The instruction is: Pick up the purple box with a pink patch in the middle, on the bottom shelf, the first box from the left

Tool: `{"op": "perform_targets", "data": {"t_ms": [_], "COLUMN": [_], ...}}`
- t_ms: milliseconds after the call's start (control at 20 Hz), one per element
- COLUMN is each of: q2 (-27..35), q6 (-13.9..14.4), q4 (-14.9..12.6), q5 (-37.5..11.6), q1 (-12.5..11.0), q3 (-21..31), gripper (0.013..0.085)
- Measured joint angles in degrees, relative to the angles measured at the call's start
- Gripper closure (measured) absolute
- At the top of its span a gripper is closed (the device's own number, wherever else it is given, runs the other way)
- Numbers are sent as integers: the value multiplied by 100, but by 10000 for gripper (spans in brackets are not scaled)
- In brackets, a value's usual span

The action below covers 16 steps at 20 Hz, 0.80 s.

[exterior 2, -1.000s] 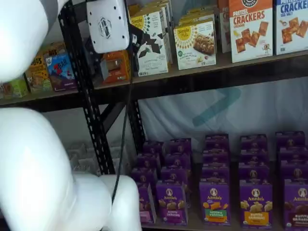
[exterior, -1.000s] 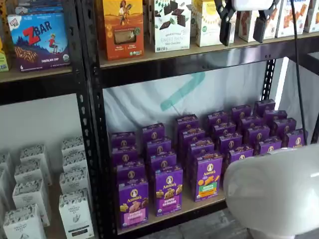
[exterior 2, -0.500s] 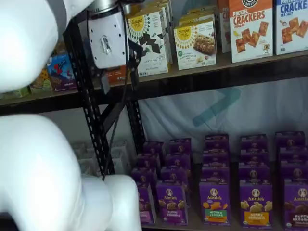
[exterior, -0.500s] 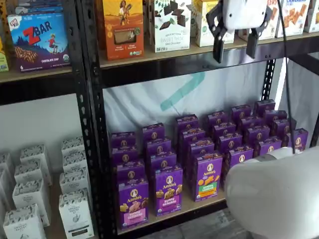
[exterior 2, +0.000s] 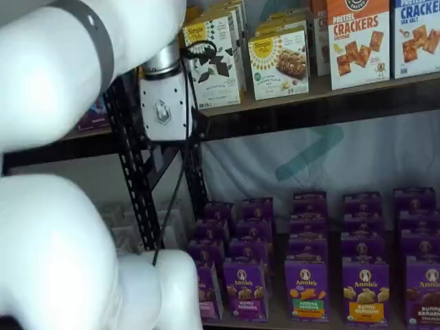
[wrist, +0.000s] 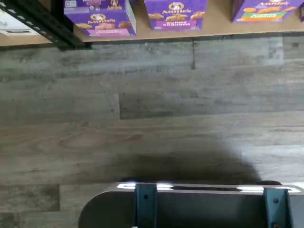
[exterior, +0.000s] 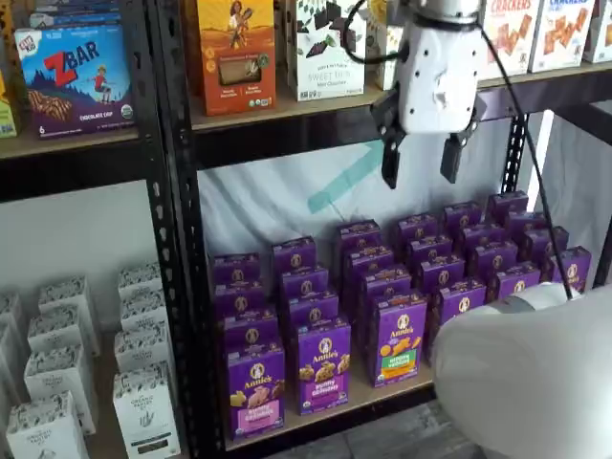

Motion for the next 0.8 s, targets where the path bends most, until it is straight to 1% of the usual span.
{"op": "perform_targets", "data": {"t_ms": [200,450,700,800], "q2": [163,375,651,781], "q6": [148,318,399,429], "q4": [-161,-234,-106,-46], "q5": [-383,-1236,-2144,-2626], "q1": [181,380,528,607], "q3": [375,1016,1594,1860], "gripper": [130,130,130,130]}}
